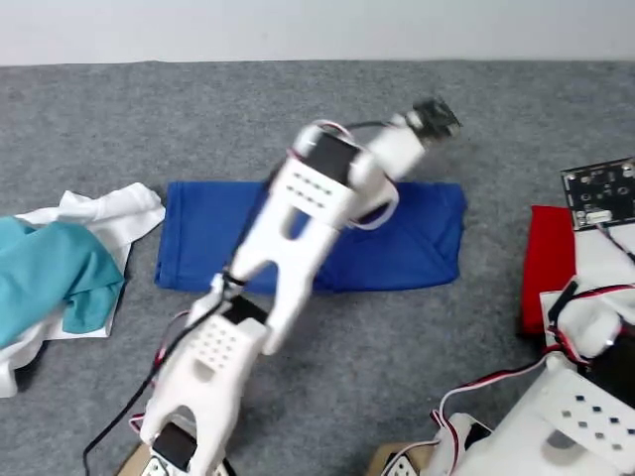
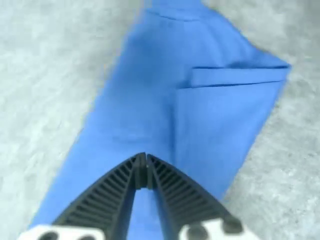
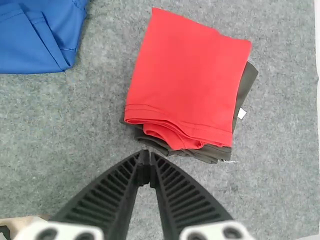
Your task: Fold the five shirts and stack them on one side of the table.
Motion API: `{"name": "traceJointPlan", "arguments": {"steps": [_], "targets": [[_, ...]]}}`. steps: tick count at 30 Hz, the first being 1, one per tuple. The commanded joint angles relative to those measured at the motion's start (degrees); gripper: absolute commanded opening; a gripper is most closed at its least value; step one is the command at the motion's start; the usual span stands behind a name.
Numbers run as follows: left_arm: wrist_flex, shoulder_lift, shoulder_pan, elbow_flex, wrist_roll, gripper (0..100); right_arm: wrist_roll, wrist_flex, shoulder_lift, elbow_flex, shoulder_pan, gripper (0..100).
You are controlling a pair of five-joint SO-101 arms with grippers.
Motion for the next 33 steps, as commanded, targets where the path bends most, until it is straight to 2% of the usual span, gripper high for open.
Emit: {"name": "traceJointPlan", "arguments": {"steps": [1, 6, 10, 15, 19, 26, 33], "targets": [[1.76, -9.32, -8.0, 6.81, 3.52, 1, 0.26, 1.89, -0.48, -0.26, 0.57, 1.0], [1.67, -16.79, -22.86, 18.86, 5.27, 2, 0.26, 1.89, -0.48, -0.26, 0.48, 1.0], [1.58, -18.99, -33.93, 23.16, 5.45, 14, 0.26, 1.8, -0.4, -0.26, 0.48, 1.0], [1.58, -18.81, -42.64, 25.27, 4.48, 19, 0.26, 1.8, -0.4, 0.62, 0.48, 1.1], [0.62, -18.81, -44.4, 28.62, 1.14, 20, 0.26, 1.8, -0.92, 3.08, 0.48, 1.1], [-4.75, -16.0, -44.57, 35.21, 0.97, 21, 0.18, 1.8, -0.92, 3.34, 0.48, 1.0], [-7.47, -5.63, -44.31, 31.43, 0.97, 22, 0.18, 1.8, -0.92, 3.34, 0.48, 1.0]]}}
